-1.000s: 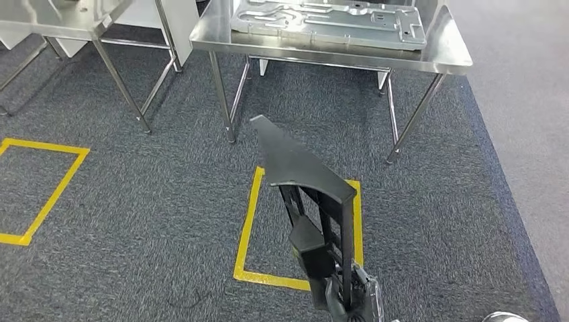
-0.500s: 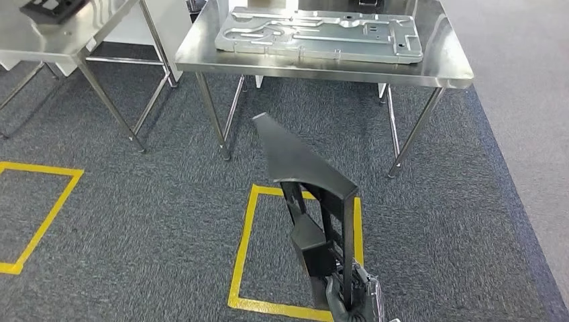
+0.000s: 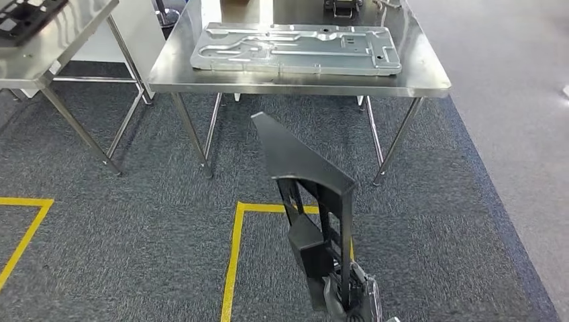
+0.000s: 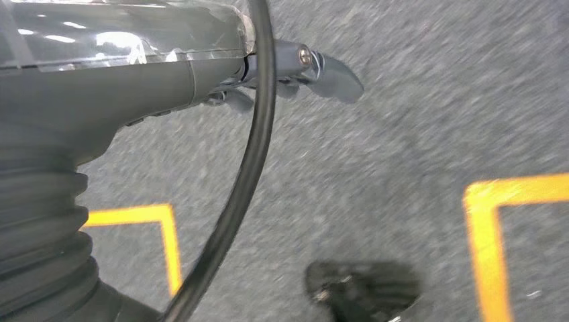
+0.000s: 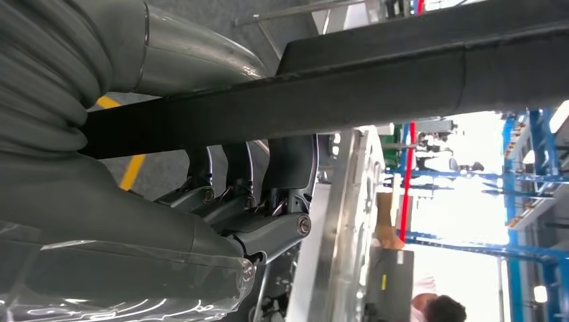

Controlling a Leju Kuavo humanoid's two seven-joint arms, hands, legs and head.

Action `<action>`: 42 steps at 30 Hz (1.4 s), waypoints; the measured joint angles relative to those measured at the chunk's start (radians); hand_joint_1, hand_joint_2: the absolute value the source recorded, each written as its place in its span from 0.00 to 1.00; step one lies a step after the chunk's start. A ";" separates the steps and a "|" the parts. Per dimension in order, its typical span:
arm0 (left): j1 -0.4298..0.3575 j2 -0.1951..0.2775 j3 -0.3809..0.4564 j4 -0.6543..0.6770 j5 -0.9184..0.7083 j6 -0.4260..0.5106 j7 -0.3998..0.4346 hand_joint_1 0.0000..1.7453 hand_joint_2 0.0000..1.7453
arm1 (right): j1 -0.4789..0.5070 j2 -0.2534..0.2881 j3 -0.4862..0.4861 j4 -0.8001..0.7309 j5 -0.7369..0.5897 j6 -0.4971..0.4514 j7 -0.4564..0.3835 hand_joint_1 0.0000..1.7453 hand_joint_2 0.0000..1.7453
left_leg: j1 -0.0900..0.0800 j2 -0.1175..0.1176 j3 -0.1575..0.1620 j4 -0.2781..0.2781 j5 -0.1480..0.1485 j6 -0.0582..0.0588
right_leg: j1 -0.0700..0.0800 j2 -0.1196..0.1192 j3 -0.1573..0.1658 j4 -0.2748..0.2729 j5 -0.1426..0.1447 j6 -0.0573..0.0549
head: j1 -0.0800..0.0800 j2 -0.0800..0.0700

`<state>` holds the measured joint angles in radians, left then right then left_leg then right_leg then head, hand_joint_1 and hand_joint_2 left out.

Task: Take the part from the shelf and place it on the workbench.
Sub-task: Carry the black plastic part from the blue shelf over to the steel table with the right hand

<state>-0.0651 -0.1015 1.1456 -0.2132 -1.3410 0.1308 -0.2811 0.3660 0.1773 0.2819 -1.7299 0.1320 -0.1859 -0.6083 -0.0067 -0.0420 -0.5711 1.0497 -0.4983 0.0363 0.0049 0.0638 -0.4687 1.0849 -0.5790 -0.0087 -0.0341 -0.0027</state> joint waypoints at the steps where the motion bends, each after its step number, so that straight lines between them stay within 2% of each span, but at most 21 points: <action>1: -0.004 -0.001 0.000 0.000 0.000 0.000 0.000 0.00 1.00 | -0.003 -0.004 0.000 -0.001 0.002 0.000 0.001 1.00 1.00 | 0.004 0.007 0.019 -0.009 -0.003 0.005 | -0.001 -0.016 -0.035 0.056 -0.015 0.008 | 0.000 0.000; 3: -0.008 -0.004 0.000 0.000 0.000 -0.001 0.000 0.00 1.00 | -0.006 -0.013 0.000 -0.001 0.007 -0.007 0.001 1.00 1.00 | 0.011 0.020 0.050 -0.022 -0.016 0.008 | -0.009 -0.050 -0.132 0.181 -0.063 0.026 | 0.000 0.000; 5: -0.004 -0.006 0.000 0.000 -0.001 -0.002 0.001 0.00 1.00 | -0.003 -0.018 0.001 -0.001 0.015 -0.025 0.003 1.00 1.00 | 0.016 0.025 0.067 -0.022 -0.034 0.002 | -0.018 -0.056 -0.191 0.202 -0.070 0.037 | 0.000 0.000; 9: -0.001 -0.009 0.000 0.000 -0.003 -0.003 0.002 0.00 1.00 | -0.003 -0.019 0.005 -0.005 0.045 -0.065 0.021 1.00 1.00 | 0.026 0.027 0.112 -0.024 -0.074 -0.016 | -0.023 -0.068 -0.178 0.013 0.094 0.039 | 0.001 0.000; 10: -0.002 -0.009 0.000 0.000 -0.003 -0.003 0.003 0.00 1.00 | -0.003 -0.019 0.006 -0.008 0.052 -0.073 0.027 1.00 1.00 | 0.026 0.027 0.120 -0.030 -0.082 -0.024 | -0.021 -0.070 -0.175 -0.011 0.116 0.034 | 0.001 0.000; 13: -0.004 -0.009 0.000 0.000 -0.005 -0.004 0.004 0.00 1.00 | -0.006 -0.020 0.007 -0.017 0.073 -0.100 0.046 1.00 1.00 | 0.024 0.030 0.135 -0.020 -0.075 -0.045 | -0.019 -0.065 -0.152 -0.033 0.110 0.010 | 0.001 0.000; 16: -0.008 -0.009 0.000 0.000 -0.007 -0.008 0.004 0.00 1.00 | -0.017 -0.020 0.004 -0.027 0.080 -0.115 0.060 1.00 1.00 | 0.027 0.035 0.069 0.109 -0.071 -0.054 | -0.020 -0.063 -0.107 -0.049 0.088 -0.010 | 0.001 0.000; 18: -0.008 -0.007 0.000 0.000 -0.008 -0.011 0.004 0.00 1.00 | -0.024 -0.020 0.002 -0.030 0.081 -0.118 0.066 1.00 1.00 | 0.027 0.036 -0.017 0.214 -0.122 -0.057 | -0.016 -0.061 -0.082 -0.051 0.065 -0.017 | 0.001 0.000; 20: -0.003 -0.006 0.000 0.000 -0.009 -0.013 0.005 0.00 1.00 | -0.025 -0.021 0.001 -0.030 0.081 -0.118 0.070 1.00 1.00 | 0.026 0.036 -0.080 0.244 -0.172 -0.055 | -0.013 -0.057 -0.052 -0.051 0.040 -0.019 | 0.001 0.000; 22: 0.001 -0.006 0.000 0.000 -0.010 -0.015 0.006 0.00 1.00 | -0.026 -0.021 0.000 -0.030 0.081 -0.118 0.073 1.00 1.00 | 0.025 0.036 -0.099 0.173 -0.135 -0.045 | -0.010 -0.053 -0.014 -0.051 0.011 -0.017 | 0.001 0.000; 25: 0.008 -0.002 0.000 0.000 -0.012 -0.016 0.010 0.00 1.00 | -0.027 -0.021 -0.001 -0.027 0.079 -0.120 0.077 1.00 1.00 | 0.012 0.037 -0.091 0.062 0.028 -0.027 | -0.008 -0.048 0.031 -0.052 -0.033 -0.006 | 0.001 0.000; 26: 0.009 -0.001 0.000 0.000 -0.013 -0.016 0.011 0.00 1.00 | -0.027 -0.021 -0.002 -0.026 0.078 -0.121 0.080 1.00 1.00 | 0.008 0.038 -0.086 0.054 0.048 -0.023 | -0.008 -0.046 0.042 -0.053 -0.041 0.001 | 0.001 0.000; 28: 0.005 0.000 0.000 0.000 -0.013 -0.016 0.012 0.00 1.00 | -0.030 -0.021 -0.002 -0.026 0.077 -0.122 0.084 1.00 1.00 | 0.007 0.038 -0.059 0.037 0.033 -0.014 | -0.010 -0.047 0.050 -0.037 -0.034 0.016 | 0.001 0.000; 31: 0.000 0.002 0.000 0.000 -0.013 -0.016 0.011 0.00 1.00 | -0.036 -0.021 -0.003 -0.026 0.077 -0.123 0.085 1.00 1.00 | 0.014 0.035 0.001 -0.009 0.021 0.001 | -0.013 -0.052 -0.027 0.103 0.008 0.031 | 0.001 0.000; 32: -0.001 0.002 0.000 0.000 -0.013 -0.016 0.011 0.00 1.00 | -0.037 -0.021 -0.003 -0.026 0.077 -0.123 0.085 1.00 1.00 | 0.015 0.035 0.019 -0.019 0.014 0.003 | -0.014 -0.054 -0.072 0.158 -0.002 0.033 | 0.001 0.000; 34: 0.000 0.002 0.000 0.000 -0.013 -0.016 0.011 0.00 1.00 | -0.035 -0.022 -0.003 -0.024 0.076 -0.122 0.086 1.00 1.00 | 0.015 0.034 0.053 -0.032 -0.006 0.002 | -0.018 -0.056 -0.157 0.216 -0.065 0.038 | 0.001 0.000; 36: 0.002 0.002 0.000 0.000 -0.013 -0.016 0.012 0.00 1.00 | -0.034 -0.023 -0.003 -0.021 0.074 -0.122 0.089 1.00 1.00 | 0.016 0.031 0.093 -0.037 -0.032 -0.002 | -0.020 -0.058 -0.204 0.191 -0.098 0.044 | 0.001 0.000; 37: 0.003 0.002 0.000 0.000 -0.014 -0.015 0.013 0.00 1.00 | -0.034 -0.023 -0.003 -0.020 0.071 -0.120 0.092 1.00 1.00 | 0.017 0.030 0.114 -0.037 -0.047 -0.005 | -0.020 -0.059 -0.212 0.148 -0.073 0.045 | 0.001 0.000; 40: 0.004 0.000 0.000 0.001 -0.014 -0.012 0.017 0.00 1.00 | -0.031 -0.025 -0.004 -0.007 0.073 -0.117 0.112 1.00 1.00 | 0.017 0.020 0.158 -0.035 -0.094 -0.018 | -0.015 -0.046 -0.219 0.014 0.121 0.030 | 0.001 0.000; 41: 0.002 0.000 0.000 0.001 -0.014 -0.013 0.017 0.00 1.00 | -0.029 -0.026 -0.004 -0.001 0.086 -0.123 0.124 1.00 1.00 | 0.017 0.015 0.164 -0.036 -0.104 -0.026 | -0.012 -0.043 -0.220 -0.001 0.159 0.022 | 0.001 0.000; 42: -0.002 0.000 0.000 0.001 -0.014 -0.014 0.018 0.00 1.00 | -0.027 -0.027 -0.004 0.005 0.103 -0.132 0.134 1.00 1.00 | 0.018 0.012 0.168 -0.034 -0.105 -0.033 | -0.009 -0.044 -0.218 -0.003 0.162 0.013 | 0.001 0.000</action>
<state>-0.0674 -0.1019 1.1460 -0.2121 -1.3550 0.1171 -0.2636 0.3388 0.1501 0.2783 -1.7244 0.2346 -0.3177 -0.4740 0.0109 -0.0299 -0.4034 1.0158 -0.6031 0.0029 -0.0039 0.0195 -0.6863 1.0823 -0.4174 0.0044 -0.0336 -0.0027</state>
